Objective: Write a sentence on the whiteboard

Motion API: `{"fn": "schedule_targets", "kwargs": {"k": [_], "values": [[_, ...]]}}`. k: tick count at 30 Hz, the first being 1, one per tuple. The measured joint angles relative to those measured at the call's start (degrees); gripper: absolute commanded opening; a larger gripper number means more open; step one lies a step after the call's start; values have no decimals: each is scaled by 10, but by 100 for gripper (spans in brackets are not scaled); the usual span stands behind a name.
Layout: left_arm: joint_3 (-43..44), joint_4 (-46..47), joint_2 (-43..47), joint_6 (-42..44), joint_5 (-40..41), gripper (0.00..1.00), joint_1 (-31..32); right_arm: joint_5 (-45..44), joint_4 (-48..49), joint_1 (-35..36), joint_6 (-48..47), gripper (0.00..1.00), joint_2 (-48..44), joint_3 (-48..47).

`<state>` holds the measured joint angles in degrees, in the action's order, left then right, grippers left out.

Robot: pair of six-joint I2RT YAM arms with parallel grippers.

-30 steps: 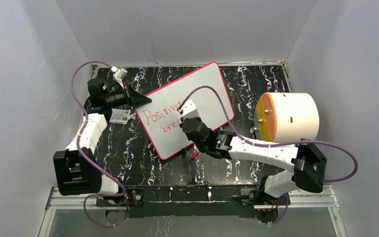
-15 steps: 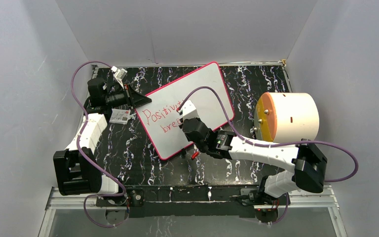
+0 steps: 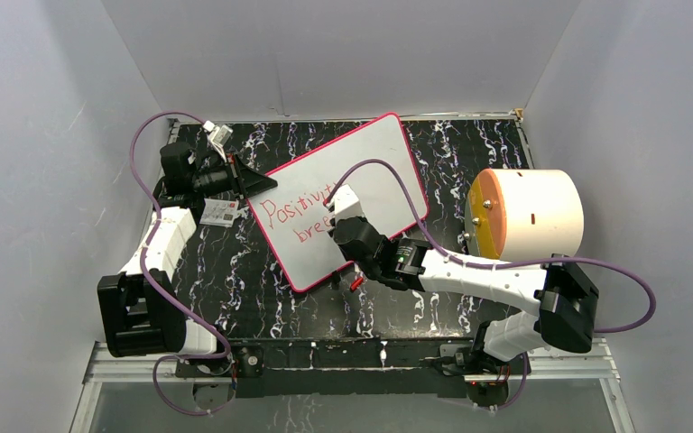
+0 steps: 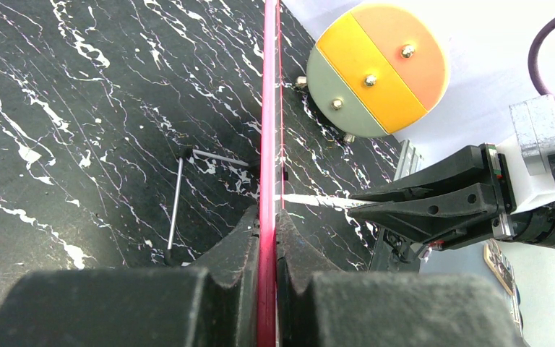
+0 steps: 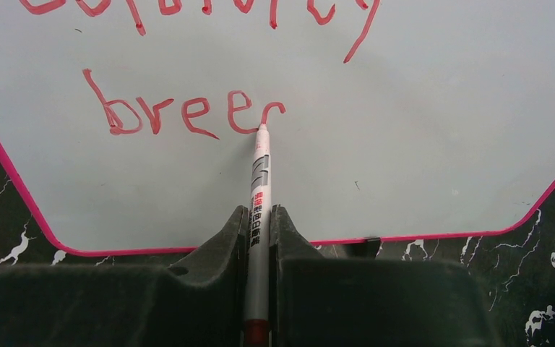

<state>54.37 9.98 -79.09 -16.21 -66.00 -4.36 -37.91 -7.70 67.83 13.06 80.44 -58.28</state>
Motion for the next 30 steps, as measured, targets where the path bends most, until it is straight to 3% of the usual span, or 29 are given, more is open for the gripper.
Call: {"fn": "schedule_targets", "kwargs": {"k": [15,30], "values": [[0,0,0,0,-1,0,0,-17,-25,0,3,0,0,0],[0,0,0,1,-2,0,0,-27,21,-3,-9,0,-3,0]]}}
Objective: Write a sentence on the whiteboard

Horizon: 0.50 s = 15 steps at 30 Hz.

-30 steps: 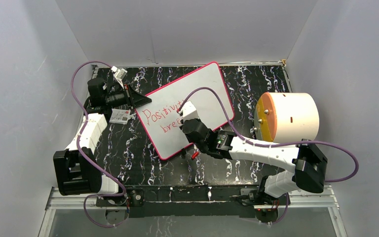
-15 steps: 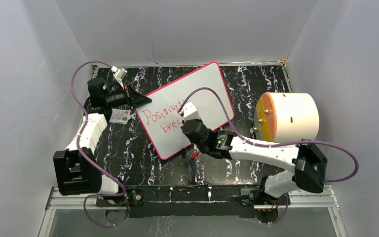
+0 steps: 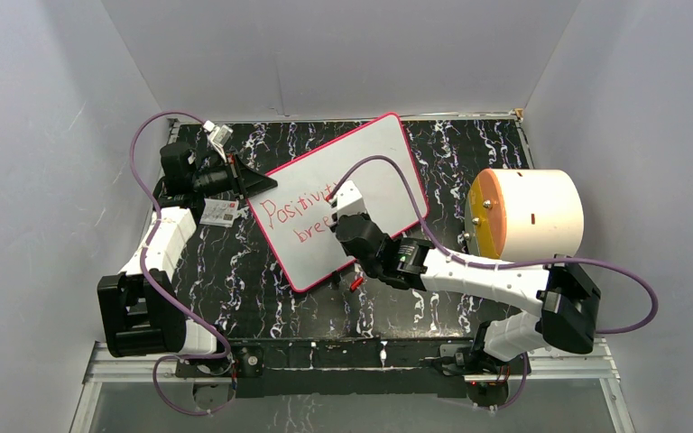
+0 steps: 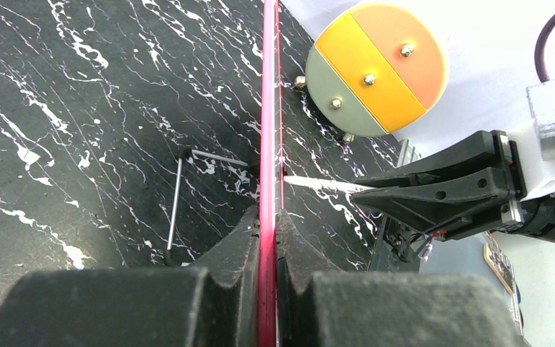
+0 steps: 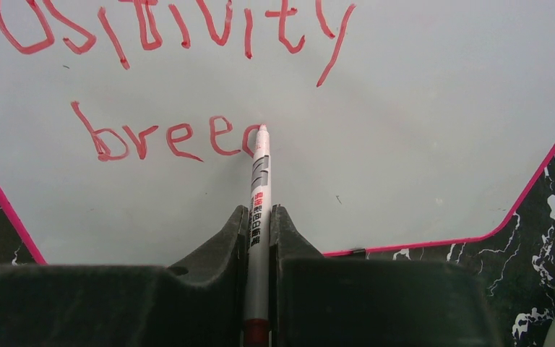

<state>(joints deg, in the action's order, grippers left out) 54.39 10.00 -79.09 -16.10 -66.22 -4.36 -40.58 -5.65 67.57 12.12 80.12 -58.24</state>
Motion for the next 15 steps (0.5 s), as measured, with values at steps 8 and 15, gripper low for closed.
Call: {"fn": "schedule_targets", "kwargs": {"k": [8,15], "values": [[0,0,0,0,0,0,0,-9,32,-1,-17,0,-10,0],[0,0,0,0,0,0,0,-10,44,-4,-24,0,-8,0]]}}
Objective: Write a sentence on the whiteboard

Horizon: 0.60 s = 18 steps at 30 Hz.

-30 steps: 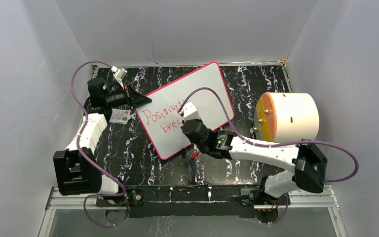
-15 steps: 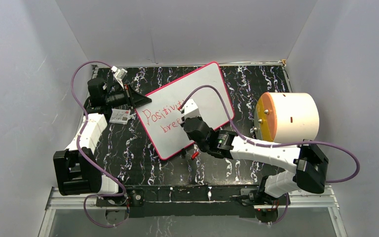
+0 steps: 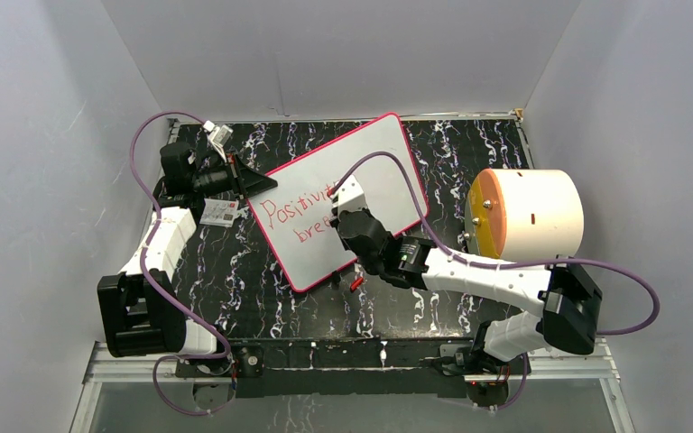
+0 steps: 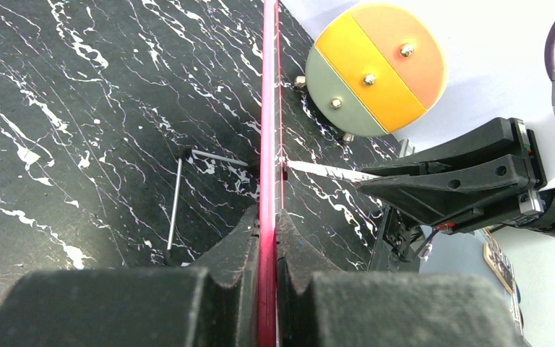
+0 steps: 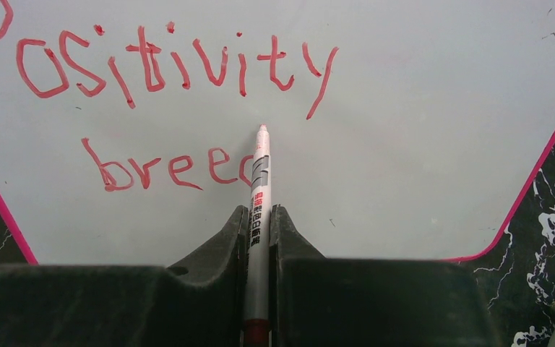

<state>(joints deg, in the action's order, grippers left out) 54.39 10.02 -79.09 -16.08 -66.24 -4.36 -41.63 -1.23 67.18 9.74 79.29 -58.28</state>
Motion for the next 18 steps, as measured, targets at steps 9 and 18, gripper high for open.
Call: {"fn": "schedule_targets", "kwargs": {"k": [9,18], "values": [[0,0,0,0,0,0,0,3,3,-9,-5,0,13,0],[0,0,0,0,0,0,0,14,-7,-11,-2,0,14,-6]]}}
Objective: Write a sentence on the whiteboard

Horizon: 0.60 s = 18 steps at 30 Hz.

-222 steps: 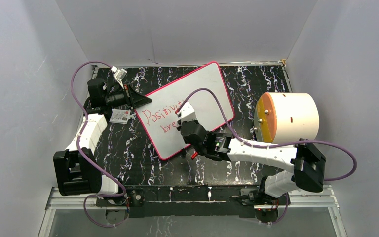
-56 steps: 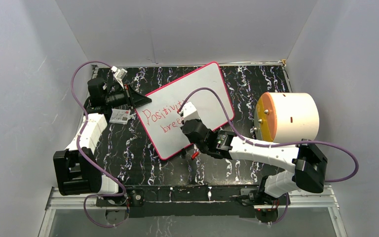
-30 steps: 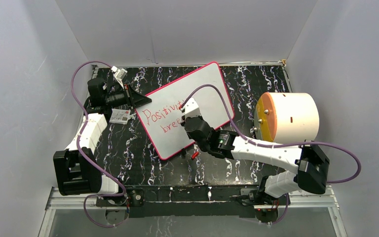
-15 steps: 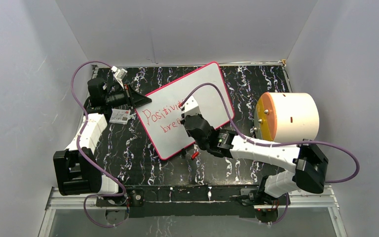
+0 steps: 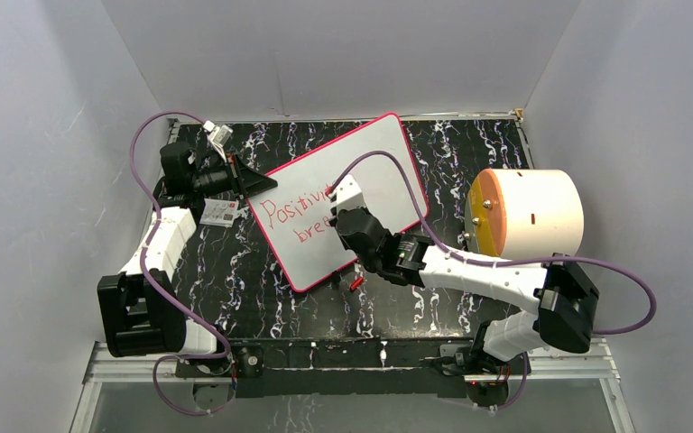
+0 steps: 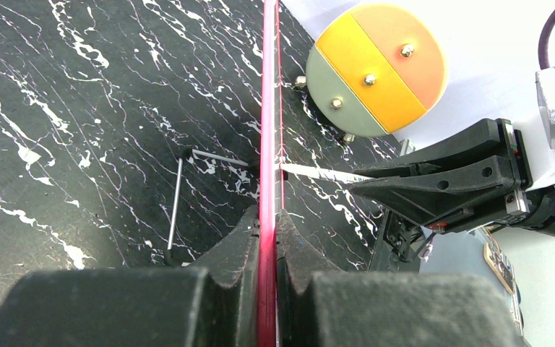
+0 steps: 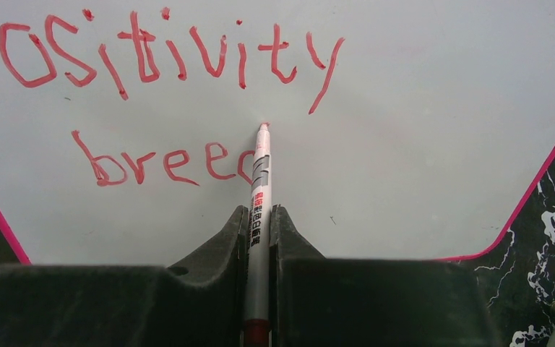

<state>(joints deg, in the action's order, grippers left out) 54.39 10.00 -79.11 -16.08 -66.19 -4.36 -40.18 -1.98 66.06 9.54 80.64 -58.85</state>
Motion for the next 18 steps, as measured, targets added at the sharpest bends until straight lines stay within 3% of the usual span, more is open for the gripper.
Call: {"fn": "schedule_targets", "kwargs": {"k": [18], "values": [[0,-2,0,0,2,0,0,18,-62,0,28,0,0,-7]]}}
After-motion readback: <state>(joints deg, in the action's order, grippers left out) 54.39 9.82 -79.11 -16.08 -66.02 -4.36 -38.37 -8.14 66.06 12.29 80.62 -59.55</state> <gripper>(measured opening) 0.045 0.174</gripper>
